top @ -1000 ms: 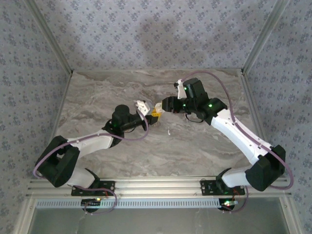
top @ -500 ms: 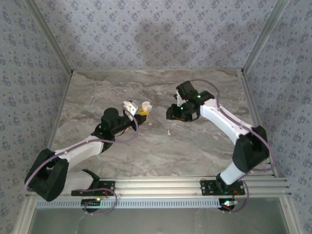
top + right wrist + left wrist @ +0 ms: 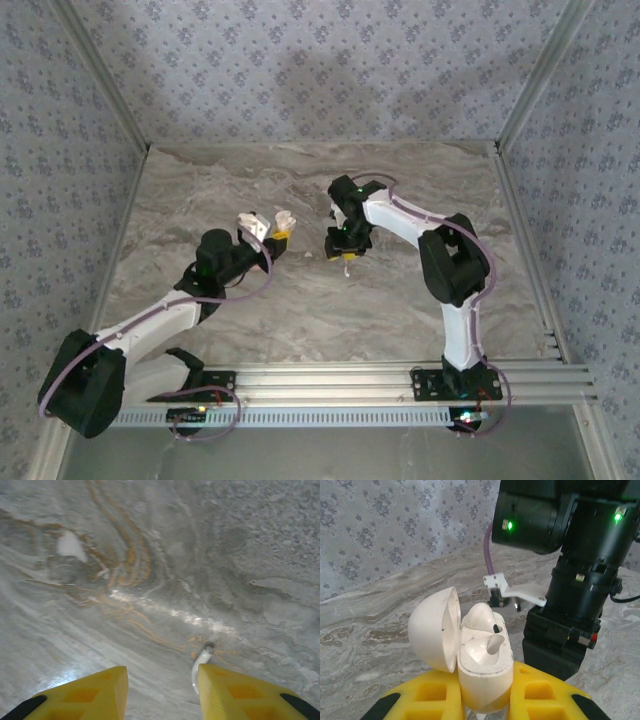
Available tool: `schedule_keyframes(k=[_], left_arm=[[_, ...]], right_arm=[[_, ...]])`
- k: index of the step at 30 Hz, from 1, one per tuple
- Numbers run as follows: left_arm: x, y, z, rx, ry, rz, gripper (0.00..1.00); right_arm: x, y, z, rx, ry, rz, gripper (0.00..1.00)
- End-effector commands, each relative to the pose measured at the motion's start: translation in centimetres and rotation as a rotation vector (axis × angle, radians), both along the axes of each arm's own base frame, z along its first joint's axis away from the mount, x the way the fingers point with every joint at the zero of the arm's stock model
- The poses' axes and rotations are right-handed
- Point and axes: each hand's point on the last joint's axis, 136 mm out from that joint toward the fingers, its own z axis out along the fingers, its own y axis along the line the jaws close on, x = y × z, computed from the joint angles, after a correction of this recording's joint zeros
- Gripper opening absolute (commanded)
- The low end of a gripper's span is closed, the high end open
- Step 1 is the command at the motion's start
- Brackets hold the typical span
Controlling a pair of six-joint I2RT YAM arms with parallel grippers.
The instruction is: Insert the wireless bluetooth earbuds into the charging case
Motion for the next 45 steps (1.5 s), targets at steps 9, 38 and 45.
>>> schedule_keyframes(k=[9,38,45], left_arm=[[0.4,0.4,0.3,-0.008,-0.003,0.017,0.14],[0.4,0.3,0.2,-0.014,0.006,0.005,0.14],[0.3,0.3,0.1,-0.014,0.008,0.004,0.14]], right_arm=[[-1.0,-1.2,-2.5,-0.090,0.085,-0.023,0.38],[-4.8,1.5,-2.6,-0.043,0.146,0.121,0.29],[-6.6,1.2,-1.8,-0.074,0.152,0.164,0.29]])
